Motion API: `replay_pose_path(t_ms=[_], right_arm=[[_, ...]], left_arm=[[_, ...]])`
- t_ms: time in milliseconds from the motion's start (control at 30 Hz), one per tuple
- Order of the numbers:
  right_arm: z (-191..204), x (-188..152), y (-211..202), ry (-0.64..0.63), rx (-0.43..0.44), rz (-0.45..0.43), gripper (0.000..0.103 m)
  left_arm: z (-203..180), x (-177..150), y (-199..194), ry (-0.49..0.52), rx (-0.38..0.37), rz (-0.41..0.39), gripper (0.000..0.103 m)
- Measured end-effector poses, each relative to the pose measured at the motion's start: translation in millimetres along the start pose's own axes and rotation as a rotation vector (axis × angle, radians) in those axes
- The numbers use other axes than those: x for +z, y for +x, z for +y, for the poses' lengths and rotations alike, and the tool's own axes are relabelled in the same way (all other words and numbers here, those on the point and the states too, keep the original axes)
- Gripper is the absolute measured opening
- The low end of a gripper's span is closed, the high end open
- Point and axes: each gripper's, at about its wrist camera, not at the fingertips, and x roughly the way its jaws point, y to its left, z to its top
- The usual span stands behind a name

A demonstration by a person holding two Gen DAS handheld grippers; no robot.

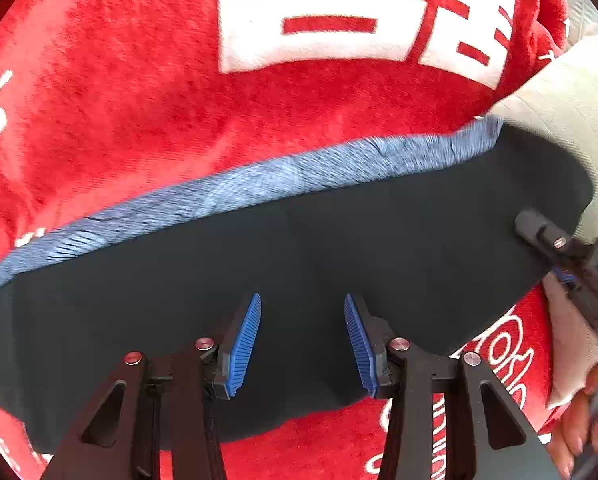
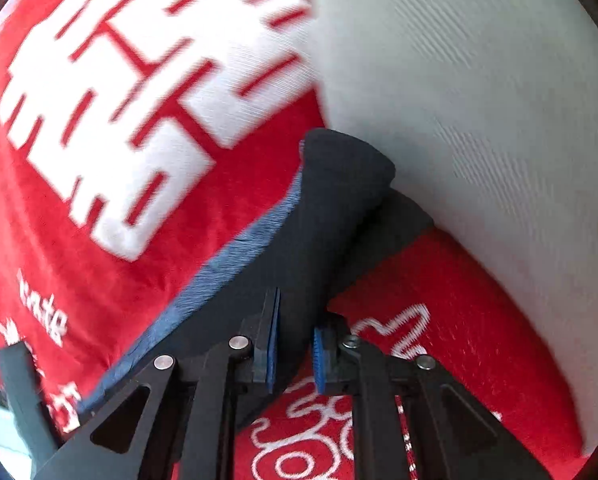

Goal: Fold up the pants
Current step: 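Grasp one end of the trouser strip with the right gripper and lift it, then fold the held end over onto the strip's middle and open the right gripper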

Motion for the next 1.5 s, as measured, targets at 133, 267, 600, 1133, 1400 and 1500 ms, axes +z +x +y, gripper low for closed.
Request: replay_pose_path(t_ms=[133,267,600,1133,1400,1500], right_arm=[[39,-4,-13,-0.184,0.0,-0.018,0.013],[70,-11,-19,-0.326,-0.017,-0.042,0.013],[143,-42,-41,-0.583,-0.056,-0.065,0.013],[284,-222,38,-1.093,-0.177,0.076,0.014],[288,-307,69,-1.356,-0.406,0.027,0.023],[286,-309,51,-1.388,-0.388,0.022,0.036]], left_arm=[[-14,-17,13,0.065,0.03,-0.08,0.046],[-12,-21,9,0.051,0.003,-0.113,0.045],[52,-25,-35,-0.045,-0.141,-0.06,0.045],[294,-97,-101,-0.295,0.147,-0.043,0.073],[317,-106,-98,-0.286,0.125,-0.018,0.073],[306,-100,-106,-0.255,0.081,-0.019,0.073]])
